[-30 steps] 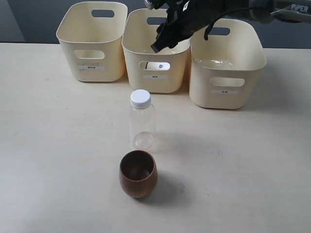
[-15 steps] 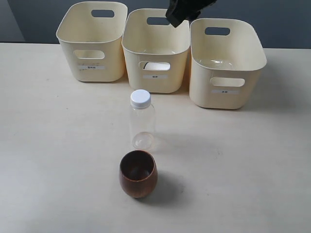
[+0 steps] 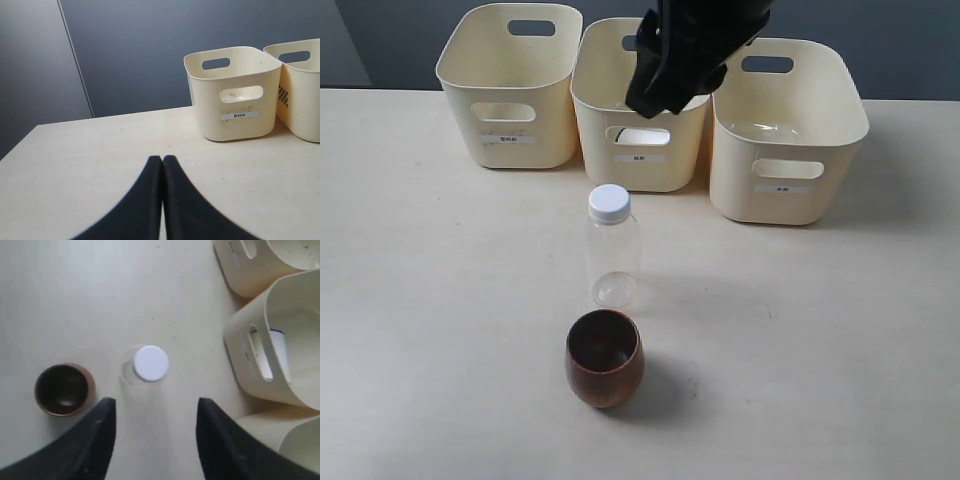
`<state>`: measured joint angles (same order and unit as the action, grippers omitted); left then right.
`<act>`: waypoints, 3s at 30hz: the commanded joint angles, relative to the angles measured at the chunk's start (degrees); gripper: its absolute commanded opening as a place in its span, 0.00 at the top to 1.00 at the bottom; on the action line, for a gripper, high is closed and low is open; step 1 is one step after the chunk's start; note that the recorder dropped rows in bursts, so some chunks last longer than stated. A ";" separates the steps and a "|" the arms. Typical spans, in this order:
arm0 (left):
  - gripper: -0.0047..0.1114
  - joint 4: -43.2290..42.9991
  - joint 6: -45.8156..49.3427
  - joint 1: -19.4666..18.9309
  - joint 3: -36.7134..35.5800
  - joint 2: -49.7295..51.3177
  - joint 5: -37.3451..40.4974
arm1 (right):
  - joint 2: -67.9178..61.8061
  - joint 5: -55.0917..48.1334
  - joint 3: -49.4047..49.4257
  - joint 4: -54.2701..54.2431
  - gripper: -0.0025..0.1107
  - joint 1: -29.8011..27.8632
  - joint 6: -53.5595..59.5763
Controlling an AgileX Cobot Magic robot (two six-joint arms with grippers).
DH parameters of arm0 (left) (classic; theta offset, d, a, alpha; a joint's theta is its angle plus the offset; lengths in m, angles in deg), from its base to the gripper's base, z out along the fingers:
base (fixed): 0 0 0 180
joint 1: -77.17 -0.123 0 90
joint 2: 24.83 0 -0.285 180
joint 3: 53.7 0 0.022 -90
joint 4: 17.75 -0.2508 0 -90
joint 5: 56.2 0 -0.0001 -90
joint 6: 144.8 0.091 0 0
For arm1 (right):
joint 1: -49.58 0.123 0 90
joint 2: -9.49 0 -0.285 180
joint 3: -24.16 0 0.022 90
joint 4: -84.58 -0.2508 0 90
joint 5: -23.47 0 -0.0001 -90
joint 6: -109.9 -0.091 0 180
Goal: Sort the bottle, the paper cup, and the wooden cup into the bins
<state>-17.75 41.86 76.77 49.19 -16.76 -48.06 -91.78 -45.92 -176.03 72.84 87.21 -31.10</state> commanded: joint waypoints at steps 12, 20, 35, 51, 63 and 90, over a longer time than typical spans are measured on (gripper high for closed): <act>0.96 0.00 -0.10 -0.03 -0.10 -0.28 -0.40 | 0.63 -0.57 4.03 -0.55 0.55 9.33 -1.51; 0.96 0.00 -0.10 -0.03 -0.10 -0.28 -0.40 | 0.63 -0.57 11.72 -0.33 0.55 9.76 -1.51; 0.96 0.00 -0.10 -0.03 -0.10 -0.28 -0.40 | -1.71 3.61 19.39 -2.74 0.55 9.76 2.01; 0.96 0.00 -0.10 -0.03 -0.10 -0.28 -0.40 | -11.83 6.57 19.39 -4.89 0.55 9.76 5.37; 0.96 0.00 -0.10 -0.03 -0.10 -0.28 -0.40 | -13.73 6.22 19.39 -9.48 0.55 9.81 9.05; 0.96 0.00 -0.10 -0.03 -0.10 -0.28 -0.40 | -21.44 7.12 19.39 -9.91 0.55 9.81 9.05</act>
<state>-17.75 41.86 76.77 49.19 -16.76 -48.06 -112.77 -39.63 -156.77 63.06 96.99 -22.52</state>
